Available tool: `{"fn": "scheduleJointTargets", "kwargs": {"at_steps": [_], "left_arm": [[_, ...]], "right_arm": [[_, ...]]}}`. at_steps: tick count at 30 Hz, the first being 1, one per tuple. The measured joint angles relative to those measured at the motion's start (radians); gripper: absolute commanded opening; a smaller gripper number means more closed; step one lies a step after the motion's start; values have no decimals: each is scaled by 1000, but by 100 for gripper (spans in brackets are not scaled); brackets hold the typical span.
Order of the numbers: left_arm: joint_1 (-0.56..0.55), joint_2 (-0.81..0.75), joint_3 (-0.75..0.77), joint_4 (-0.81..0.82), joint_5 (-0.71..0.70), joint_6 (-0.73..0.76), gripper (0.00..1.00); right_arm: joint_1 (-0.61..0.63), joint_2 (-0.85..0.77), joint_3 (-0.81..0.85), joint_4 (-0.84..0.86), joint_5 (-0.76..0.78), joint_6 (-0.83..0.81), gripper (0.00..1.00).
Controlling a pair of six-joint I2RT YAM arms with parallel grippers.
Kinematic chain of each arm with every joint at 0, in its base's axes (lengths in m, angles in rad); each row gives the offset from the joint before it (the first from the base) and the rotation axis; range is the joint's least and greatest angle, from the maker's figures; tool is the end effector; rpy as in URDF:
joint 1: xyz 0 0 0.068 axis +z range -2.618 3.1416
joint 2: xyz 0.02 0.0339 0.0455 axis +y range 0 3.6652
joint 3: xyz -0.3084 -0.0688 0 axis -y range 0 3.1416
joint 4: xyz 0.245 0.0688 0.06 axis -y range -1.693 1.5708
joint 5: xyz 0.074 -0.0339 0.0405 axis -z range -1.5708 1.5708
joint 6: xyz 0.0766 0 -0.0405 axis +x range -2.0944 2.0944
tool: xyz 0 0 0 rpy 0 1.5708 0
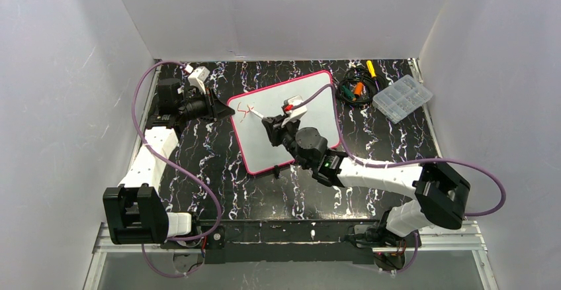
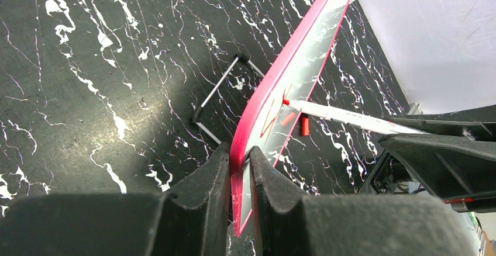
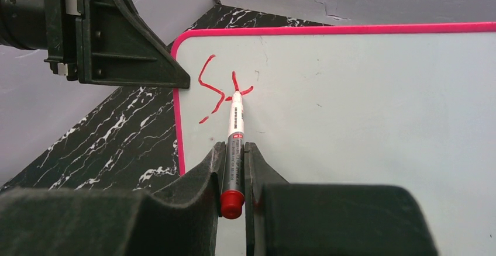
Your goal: Write a sentence on the whiteboard
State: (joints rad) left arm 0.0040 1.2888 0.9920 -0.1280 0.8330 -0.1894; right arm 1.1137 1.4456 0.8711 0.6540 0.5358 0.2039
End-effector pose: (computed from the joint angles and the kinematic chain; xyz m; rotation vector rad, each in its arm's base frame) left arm 0.3006 -0.0555 0.3437 0.3544 1.9329 -0.9452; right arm 0.1936 0.3051 0.3478 -0.2542 1.5171 0.6574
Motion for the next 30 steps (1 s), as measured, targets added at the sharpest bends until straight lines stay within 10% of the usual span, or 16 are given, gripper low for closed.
{"fn": "scheduleJointTargets", "kwargs": {"at_steps": [30], "left_arm": [[-1, -1, 0, 0, -2, 0, 0]], "right_arm": [[15, -47, -49, -70, 19, 48, 1]]}}
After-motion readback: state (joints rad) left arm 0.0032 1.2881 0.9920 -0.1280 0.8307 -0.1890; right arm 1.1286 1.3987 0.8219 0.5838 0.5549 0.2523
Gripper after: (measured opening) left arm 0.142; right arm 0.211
